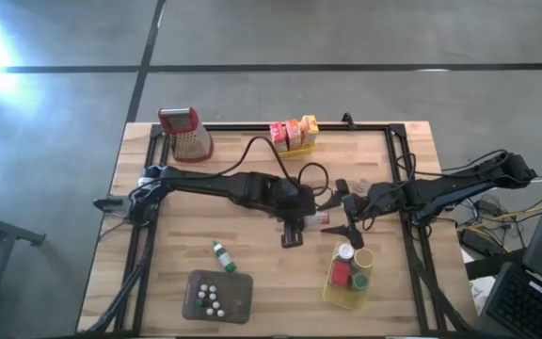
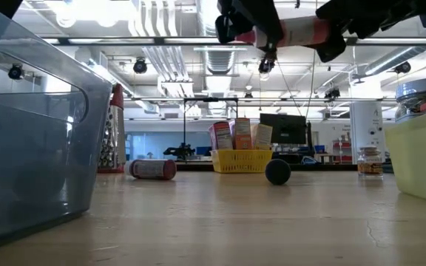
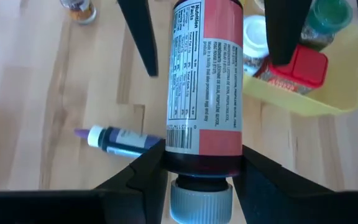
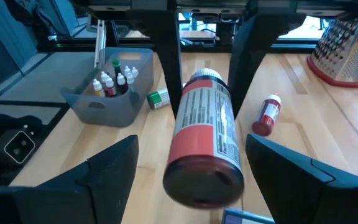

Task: Pick & Place Kitchen Items
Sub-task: Put the large pink food coloring bottle into the black bin

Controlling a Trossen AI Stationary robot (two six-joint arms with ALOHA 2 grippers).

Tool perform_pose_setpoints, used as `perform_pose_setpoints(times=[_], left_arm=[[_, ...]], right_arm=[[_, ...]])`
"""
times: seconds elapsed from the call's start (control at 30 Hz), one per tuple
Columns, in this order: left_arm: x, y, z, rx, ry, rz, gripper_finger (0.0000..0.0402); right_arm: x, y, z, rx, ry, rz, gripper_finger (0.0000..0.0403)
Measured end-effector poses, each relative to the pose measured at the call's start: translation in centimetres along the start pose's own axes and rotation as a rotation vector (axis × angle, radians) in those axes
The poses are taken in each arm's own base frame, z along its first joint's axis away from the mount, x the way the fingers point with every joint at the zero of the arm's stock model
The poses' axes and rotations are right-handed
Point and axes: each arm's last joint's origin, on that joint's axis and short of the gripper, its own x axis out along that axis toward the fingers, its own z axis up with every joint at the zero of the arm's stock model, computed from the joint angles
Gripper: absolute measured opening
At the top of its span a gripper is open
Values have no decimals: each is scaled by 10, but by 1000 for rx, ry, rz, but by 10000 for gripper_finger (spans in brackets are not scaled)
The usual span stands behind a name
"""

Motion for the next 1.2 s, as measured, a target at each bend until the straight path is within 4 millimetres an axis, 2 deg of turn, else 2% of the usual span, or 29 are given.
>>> perform_pose_setpoints(times=[0.67,1.03,1.2], left_arm=[[-2,-1,12,6,-114,-21,161],[-4,-1,13,3,-123,-17,161],[-4,-2,13,6,-122,-64,175]], right_arm=[[0,0,5,-42,-55,1,190],[-1,0,7,-67,-69,-3,155],[-1,1,7,-72,-74,9,152]])
